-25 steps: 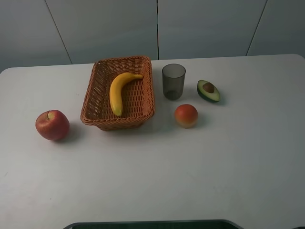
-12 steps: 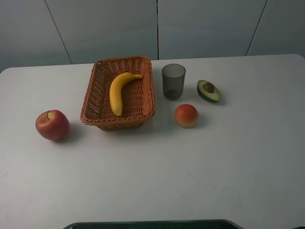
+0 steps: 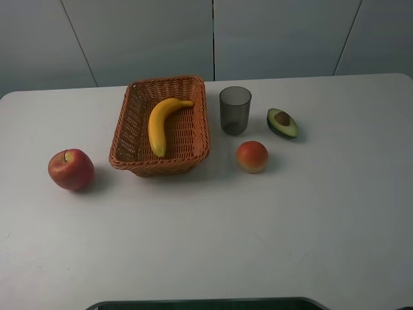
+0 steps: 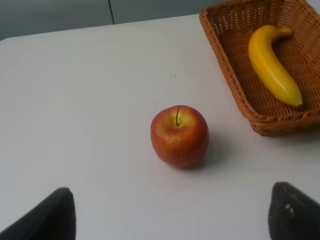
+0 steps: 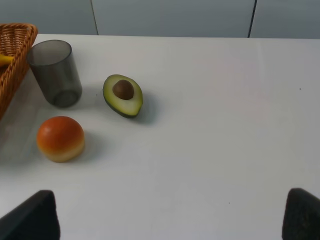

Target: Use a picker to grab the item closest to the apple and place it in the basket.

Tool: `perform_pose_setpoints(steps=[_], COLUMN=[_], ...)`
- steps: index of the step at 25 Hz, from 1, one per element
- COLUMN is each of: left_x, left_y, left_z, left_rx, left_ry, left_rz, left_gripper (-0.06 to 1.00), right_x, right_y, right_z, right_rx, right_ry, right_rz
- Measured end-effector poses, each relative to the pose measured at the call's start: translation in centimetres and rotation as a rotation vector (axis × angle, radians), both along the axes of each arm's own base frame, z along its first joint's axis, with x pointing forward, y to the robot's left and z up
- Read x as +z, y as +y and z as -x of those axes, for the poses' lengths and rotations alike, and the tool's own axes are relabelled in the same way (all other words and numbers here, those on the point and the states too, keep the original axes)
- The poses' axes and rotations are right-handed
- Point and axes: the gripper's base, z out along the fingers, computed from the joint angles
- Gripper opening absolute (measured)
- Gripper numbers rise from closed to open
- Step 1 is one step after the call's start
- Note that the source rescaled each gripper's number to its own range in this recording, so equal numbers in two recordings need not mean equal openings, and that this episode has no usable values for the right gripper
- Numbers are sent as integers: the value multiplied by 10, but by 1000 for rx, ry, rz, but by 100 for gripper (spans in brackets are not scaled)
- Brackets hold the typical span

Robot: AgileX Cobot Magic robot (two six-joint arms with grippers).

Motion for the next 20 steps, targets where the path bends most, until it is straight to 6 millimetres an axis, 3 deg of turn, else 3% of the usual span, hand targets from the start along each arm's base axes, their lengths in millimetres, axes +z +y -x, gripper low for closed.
perform_pose_setpoints(steps=[20], left_x=[0], left_y=[0], left_z=[0], left_rx=[-1], left_ry=[0], left_rz=[-2], left_gripper=[99], right_x=[0], right_y=[0], right_z=[0], right_rx=[0], right_ry=[0], right_rz=[0])
